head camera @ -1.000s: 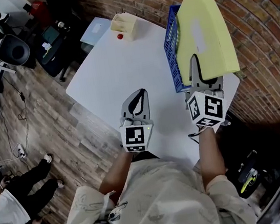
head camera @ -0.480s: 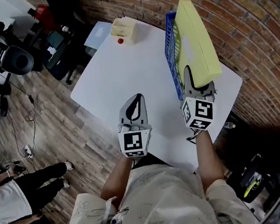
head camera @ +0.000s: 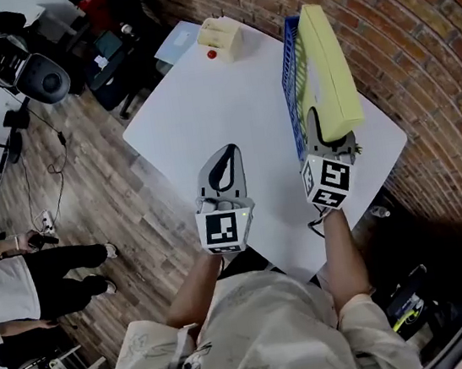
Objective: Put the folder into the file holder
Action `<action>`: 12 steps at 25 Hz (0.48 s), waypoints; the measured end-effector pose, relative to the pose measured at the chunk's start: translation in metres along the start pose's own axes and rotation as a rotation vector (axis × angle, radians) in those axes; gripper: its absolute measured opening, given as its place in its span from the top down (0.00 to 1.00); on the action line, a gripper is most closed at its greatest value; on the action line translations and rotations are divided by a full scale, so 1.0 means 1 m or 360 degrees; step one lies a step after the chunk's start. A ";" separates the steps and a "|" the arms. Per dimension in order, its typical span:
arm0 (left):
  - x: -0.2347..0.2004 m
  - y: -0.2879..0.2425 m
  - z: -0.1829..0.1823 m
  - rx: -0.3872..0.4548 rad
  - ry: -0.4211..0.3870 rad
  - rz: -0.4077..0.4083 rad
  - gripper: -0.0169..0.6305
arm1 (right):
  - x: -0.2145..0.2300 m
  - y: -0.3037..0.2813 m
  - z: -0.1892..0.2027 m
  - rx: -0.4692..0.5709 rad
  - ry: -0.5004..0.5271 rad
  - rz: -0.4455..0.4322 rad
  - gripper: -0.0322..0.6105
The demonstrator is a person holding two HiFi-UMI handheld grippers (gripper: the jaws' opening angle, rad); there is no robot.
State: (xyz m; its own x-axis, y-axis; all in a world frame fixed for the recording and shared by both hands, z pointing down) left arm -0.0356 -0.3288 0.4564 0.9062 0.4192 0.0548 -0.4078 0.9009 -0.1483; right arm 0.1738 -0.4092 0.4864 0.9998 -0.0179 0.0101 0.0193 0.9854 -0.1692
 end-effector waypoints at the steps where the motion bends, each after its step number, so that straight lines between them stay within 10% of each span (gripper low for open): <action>1: 0.000 0.002 -0.001 0.0007 -0.0002 -0.0010 0.95 | -0.001 0.000 0.001 -0.0005 0.0009 -0.0007 0.71; 12: 0.006 0.008 -0.001 0.0020 0.0033 -0.0041 0.95 | -0.007 0.002 0.018 -0.0087 0.0101 -0.0056 0.69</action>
State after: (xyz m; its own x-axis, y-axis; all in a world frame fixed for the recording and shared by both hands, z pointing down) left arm -0.0332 -0.3193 0.4550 0.9185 0.3937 0.0378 -0.3857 0.9128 -0.1345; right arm 0.1671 -0.4043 0.5039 0.9969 -0.0646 -0.0452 0.0530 0.9733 -0.2234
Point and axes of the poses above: the fingertips, and each gripper's own axes: y backward along the fingers, x to its right, z out of its underside, the point moved 6 cm from there along y, backward along the fingers, and after that the axes turned 8 degrees about z, right-handed, at the moved point
